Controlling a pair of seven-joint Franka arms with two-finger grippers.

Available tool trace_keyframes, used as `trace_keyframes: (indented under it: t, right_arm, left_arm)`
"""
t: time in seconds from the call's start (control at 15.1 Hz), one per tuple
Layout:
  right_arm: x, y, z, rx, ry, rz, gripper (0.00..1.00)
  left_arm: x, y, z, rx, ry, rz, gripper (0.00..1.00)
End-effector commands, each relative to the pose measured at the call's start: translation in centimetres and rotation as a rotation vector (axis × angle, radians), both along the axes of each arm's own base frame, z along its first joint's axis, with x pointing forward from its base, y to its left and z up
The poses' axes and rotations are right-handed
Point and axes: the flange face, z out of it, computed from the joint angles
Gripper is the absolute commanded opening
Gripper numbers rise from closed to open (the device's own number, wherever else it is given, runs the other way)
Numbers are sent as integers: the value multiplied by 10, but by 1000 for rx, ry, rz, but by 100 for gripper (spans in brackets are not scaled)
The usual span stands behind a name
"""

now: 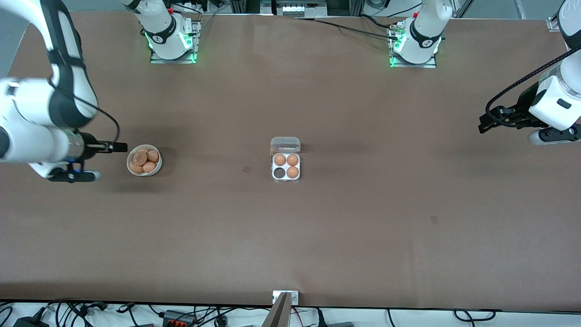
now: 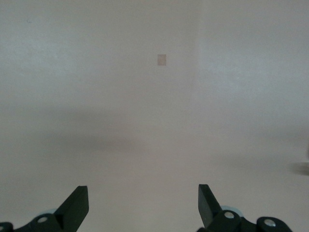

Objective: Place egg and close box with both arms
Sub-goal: 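Move the right gripper over the white bowl of eggs, then lower the right gripper into the bowl and grasp one brown egg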

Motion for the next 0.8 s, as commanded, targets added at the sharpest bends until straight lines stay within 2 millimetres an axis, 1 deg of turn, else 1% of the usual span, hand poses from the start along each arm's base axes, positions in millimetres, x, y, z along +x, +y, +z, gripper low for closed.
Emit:
trace_keyframes:
  t: [0.0,0.2,0.27,0.33,0.53,0.6,0.73]
  right_arm:
    - [4,3,-28,-4,22,16,100]
    - [8,0,-64,-4,25,-5,100]
    - [9,0,-73,-2,25,-6,100]
    - [10,0,-79,-1,25,-7,100]
    - [9,-1,-83,1,31,-12,100]
    - [9,-1,-83,1,31,-17,96]
    - [8,0,-90,-4,40,-32,80]
  left_arm:
    - [-6,2,4,-4,-14,-14,100]
    - [-5,2,3,-4,-13,-14,100]
    - [-5,2,4,-4,-14,-14,100]
    - [-5,2,2,-4,-11,-14,100]
    - [-5,2,3,-4,-13,-14,100]
    - [-5,2,3,-4,-11,-14,100]
    - [-4,3,1,-4,-9,-12,100]
